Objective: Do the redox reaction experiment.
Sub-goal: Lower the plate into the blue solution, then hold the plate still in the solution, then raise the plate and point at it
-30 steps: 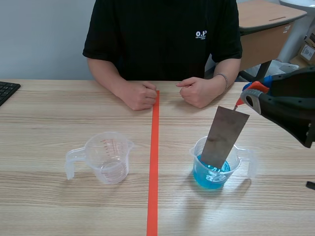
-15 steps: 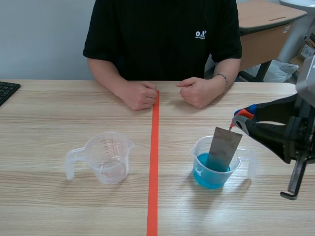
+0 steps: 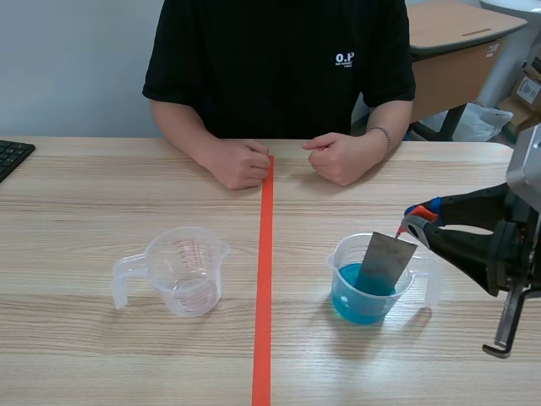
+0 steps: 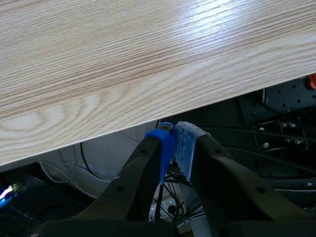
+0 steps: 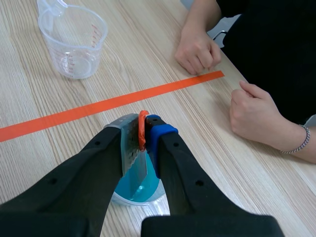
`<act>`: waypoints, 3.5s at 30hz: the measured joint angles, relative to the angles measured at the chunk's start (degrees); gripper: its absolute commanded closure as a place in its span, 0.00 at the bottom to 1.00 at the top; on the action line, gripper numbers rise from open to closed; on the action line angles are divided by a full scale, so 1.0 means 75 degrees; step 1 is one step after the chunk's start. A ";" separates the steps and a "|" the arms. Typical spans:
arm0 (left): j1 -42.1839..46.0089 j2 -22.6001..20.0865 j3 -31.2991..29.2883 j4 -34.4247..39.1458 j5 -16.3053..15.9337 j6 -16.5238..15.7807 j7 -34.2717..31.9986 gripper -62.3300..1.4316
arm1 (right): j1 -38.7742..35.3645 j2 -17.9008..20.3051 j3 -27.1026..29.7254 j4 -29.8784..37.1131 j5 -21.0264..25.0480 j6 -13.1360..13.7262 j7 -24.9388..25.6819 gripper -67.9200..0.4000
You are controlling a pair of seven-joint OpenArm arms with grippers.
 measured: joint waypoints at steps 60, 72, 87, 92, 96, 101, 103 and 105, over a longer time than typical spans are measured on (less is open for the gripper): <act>0.0000 0.0000 0.0000 0.0000 0.0000 0.0000 0.0006 0.91 | -0.0015 0.0003 0.0283 -0.0015 -0.0026 0.0469 0.0032 0.97; 0.0000 0.0000 0.0000 0.0000 0.0000 0.0000 0.0064 0.91 | -0.0603 0.0003 0.1667 0.0979 0.0361 0.0592 0.0029 0.97; 0.0000 0.0000 0.0000 0.0000 0.0000 0.0000 0.0061 0.91 | -0.0787 0.0458 0.2031 0.1649 0.1276 0.0592 -0.0058 0.97; 0.0000 0.0000 0.0000 0.0000 0.0000 -0.0003 0.0061 0.91 | -0.0787 0.0618 0.2031 0.1760 0.1582 0.0592 -0.0224 0.97; 0.0000 0.0000 0.0000 0.0000 0.0000 0.0000 0.0061 0.91 | -0.0787 0.0627 0.2031 0.1862 0.1766 0.0592 -0.0300 0.97; 0.0000 -0.0003 0.0000 0.0000 0.0000 0.0000 -0.0061 0.91 | -0.0790 0.0647 0.2031 0.2020 0.1801 0.0592 -0.0408 0.97; 0.0000 -0.0009 0.0000 0.0000 0.0000 0.0000 -0.0119 0.91 | -0.0810 0.0647 0.2031 0.2101 0.1804 0.0592 -0.0437 0.97; 0.0000 -0.0070 0.0012 0.0020 0.0003 -0.0026 -0.0152 0.91 | -0.0831 0.0647 0.2031 0.2162 0.1804 0.0592 -0.0501 0.97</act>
